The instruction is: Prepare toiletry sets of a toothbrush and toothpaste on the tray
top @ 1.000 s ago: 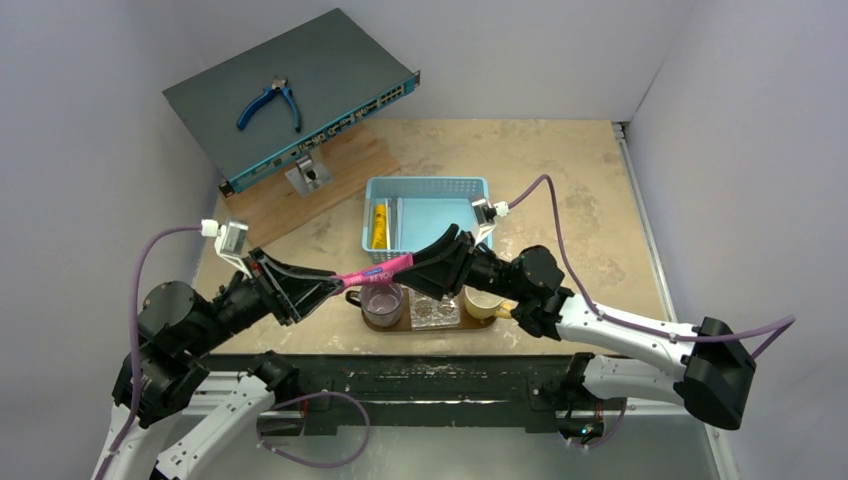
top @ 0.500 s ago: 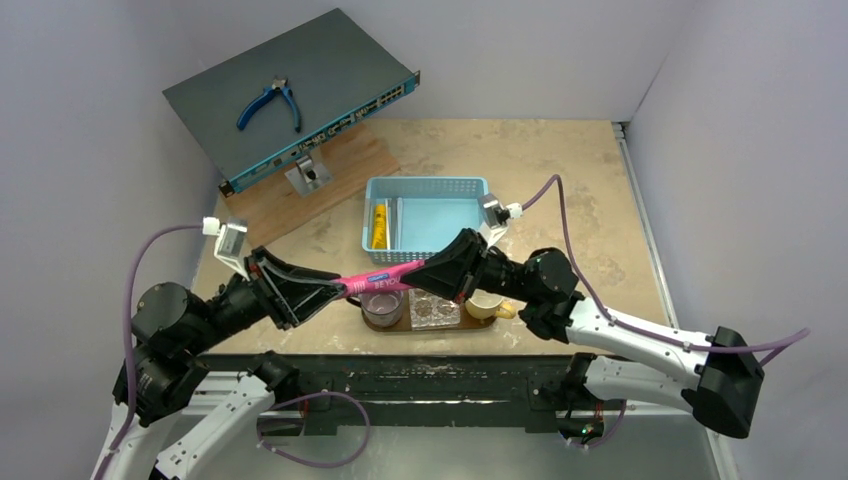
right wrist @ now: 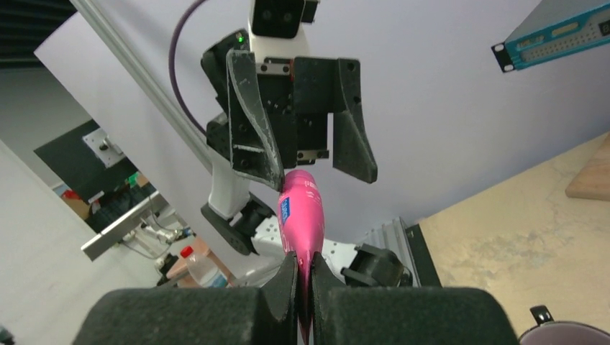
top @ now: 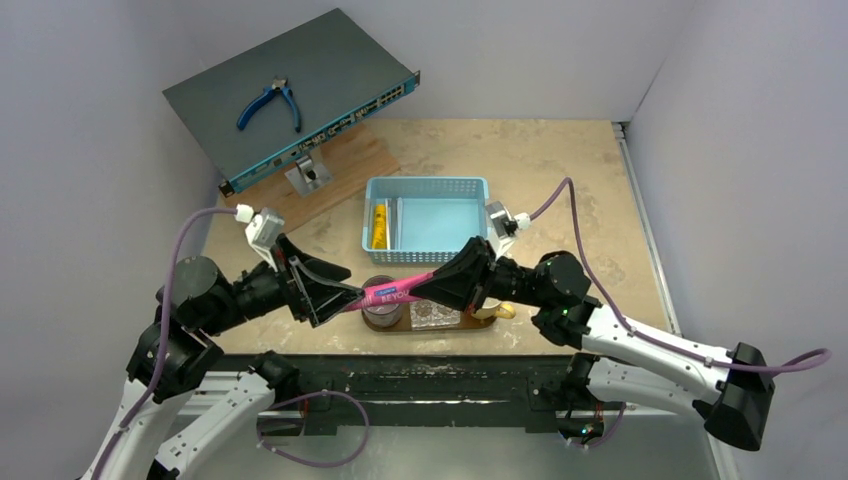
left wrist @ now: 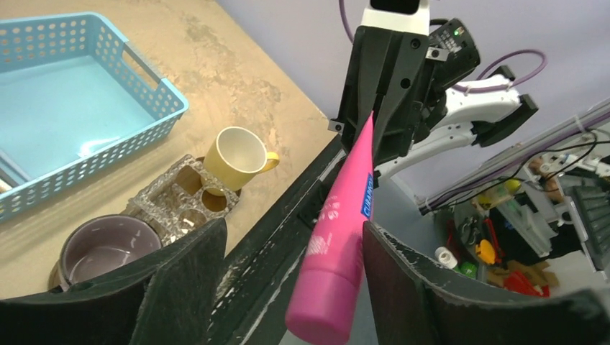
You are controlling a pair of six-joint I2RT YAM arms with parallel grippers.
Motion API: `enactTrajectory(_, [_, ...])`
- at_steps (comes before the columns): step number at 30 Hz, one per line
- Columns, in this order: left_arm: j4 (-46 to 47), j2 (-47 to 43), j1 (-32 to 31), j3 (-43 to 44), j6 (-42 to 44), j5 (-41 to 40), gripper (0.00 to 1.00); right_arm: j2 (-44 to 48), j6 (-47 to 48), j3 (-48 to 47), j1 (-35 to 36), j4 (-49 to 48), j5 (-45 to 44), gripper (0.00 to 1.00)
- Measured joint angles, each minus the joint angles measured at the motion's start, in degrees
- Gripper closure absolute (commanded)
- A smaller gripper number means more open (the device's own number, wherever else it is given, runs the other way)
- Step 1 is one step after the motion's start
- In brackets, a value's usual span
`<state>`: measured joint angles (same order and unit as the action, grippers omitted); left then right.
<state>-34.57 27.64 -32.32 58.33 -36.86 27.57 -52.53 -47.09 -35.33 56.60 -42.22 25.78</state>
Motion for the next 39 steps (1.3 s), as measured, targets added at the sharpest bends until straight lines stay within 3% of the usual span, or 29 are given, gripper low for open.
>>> enactTrajectory(4, [-1.57,2.29,0.00,1.36,3.87,1.25,0.24,0.09,2.23,-1.57,0.13,4.81,2.97,1.00])
enactTrajectory(10, [-4.20,4.70,0.00,3.39,9.03,4.20,0.23,0.02,7.76,-6.88,0.31,15.98,5.25,1.00])
enactTrajectory(16, [-6.27,6.60,0.00,3.72,12.15,4.94,0.08,-1.44,16.94,-16.90,0.37,34.05,3.37,1.00])
enactTrajectory(28, [-9.31,7.63,0.00,4.04,14.95,0.52,0.00,-7.37,30.51,-31.21,0.37,67.17,-14.25,1.00])
enactTrajectory(39, [-9.62,6.10,0.00,3.13,16.70,-5.55,0.00,-16.28,35.19,-44.61,3.08,85.26,-31.45,1.00])
